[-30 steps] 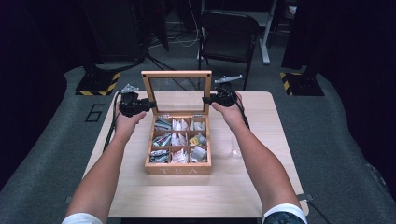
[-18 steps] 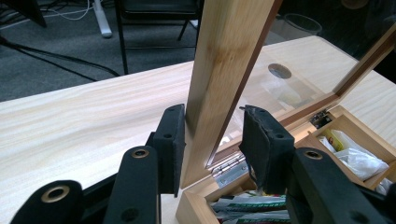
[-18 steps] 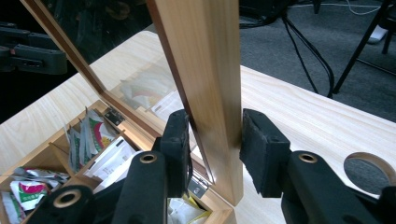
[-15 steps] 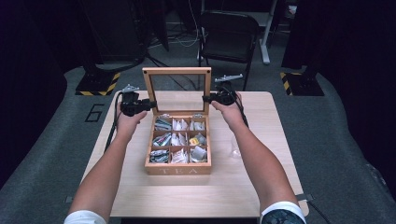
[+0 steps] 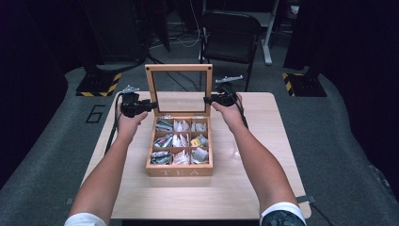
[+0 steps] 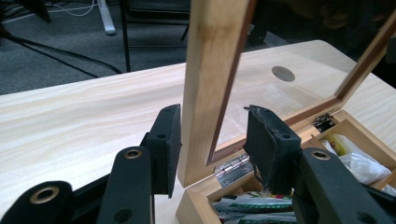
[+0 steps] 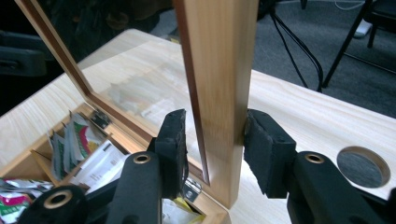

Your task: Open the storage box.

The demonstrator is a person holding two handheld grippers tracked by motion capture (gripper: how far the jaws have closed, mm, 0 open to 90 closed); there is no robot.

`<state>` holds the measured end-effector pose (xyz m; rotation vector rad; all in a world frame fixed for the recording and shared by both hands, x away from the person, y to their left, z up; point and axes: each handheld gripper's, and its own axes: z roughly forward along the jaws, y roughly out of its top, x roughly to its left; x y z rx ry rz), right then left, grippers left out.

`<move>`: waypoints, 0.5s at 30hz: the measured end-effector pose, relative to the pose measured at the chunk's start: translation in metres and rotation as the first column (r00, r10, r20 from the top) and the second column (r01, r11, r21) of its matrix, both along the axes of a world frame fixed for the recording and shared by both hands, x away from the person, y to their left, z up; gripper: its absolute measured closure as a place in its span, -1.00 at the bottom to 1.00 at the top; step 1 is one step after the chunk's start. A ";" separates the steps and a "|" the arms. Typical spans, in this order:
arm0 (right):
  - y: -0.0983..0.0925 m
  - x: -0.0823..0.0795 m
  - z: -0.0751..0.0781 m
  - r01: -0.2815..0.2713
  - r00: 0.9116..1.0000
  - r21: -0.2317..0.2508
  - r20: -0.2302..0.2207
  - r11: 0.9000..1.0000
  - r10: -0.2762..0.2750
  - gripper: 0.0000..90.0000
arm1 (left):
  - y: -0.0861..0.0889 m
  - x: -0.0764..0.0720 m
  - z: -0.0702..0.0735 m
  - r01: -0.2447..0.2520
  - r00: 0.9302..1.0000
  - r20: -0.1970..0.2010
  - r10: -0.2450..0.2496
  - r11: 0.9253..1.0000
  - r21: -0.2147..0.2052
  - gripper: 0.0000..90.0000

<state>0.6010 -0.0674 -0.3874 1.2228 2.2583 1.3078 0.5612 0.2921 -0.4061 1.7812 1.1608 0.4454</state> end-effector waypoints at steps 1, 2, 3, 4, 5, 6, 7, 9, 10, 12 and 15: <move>0.000 0.000 0.000 0.000 1.000 0.000 0.000 1.000 0.000 0.30 | 0.000 0.000 0.000 0.000 1.000 0.000 0.000 1.000 0.000 0.23; -0.001 0.001 -0.002 0.004 1.000 -0.008 -0.017 1.000 -0.004 0.30 | 0.000 0.000 0.000 -0.006 1.000 0.001 0.006 1.000 -0.005 0.23; -0.001 0.001 -0.002 0.004 1.000 -0.008 -0.017 1.000 -0.004 0.30 | 0.000 -0.001 0.000 -0.005 1.000 0.001 0.005 1.000 -0.004 0.23; -0.004 0.003 -0.004 0.006 0.999 -0.012 -0.032 1.000 -0.007 0.33 | 0.000 0.000 0.000 -0.002 1.000 0.004 0.002 1.000 0.004 0.23; -0.004 0.003 -0.004 0.006 0.999 -0.012 -0.032 1.000 -0.007 0.33 | 0.000 0.000 0.000 -0.002 1.000 0.004 0.002 1.000 0.004 0.23; -0.005 0.003 -0.004 0.000 0.999 -0.006 -0.034 1.000 -0.001 0.34 | 0.000 -0.001 0.000 -0.002 1.000 0.004 0.002 1.000 0.005 0.23; -0.004 0.001 -0.003 0.009 0.999 -0.013 -0.045 1.000 -0.010 0.34 | 0.000 -0.001 -0.001 -0.001 1.000 0.001 0.001 1.000 0.003 0.22; -0.004 0.001 -0.002 0.005 1.000 -0.018 -0.024 1.000 -0.005 0.34 | 0.000 -0.002 -0.001 -0.003 1.000 -0.009 0.003 1.000 -0.001 0.22; -0.004 0.001 -0.002 0.001 1.000 -0.023 -0.020 1.000 -0.001 0.34 | 0.000 -0.002 -0.001 -0.003 1.000 -0.009 0.003 1.000 -0.001 0.22; -0.003 0.000 -0.001 0.003 1.000 -0.027 -0.019 1.000 -0.004 0.32 | 0.000 -0.001 -0.001 0.000 1.000 -0.004 0.000 1.000 0.007 0.21; -0.004 -0.001 0.000 0.003 1.000 -0.025 -0.020 1.000 -0.003 0.28 | 0.000 -0.002 -0.001 0.001 1.000 -0.007 -0.001 1.000 0.009 0.20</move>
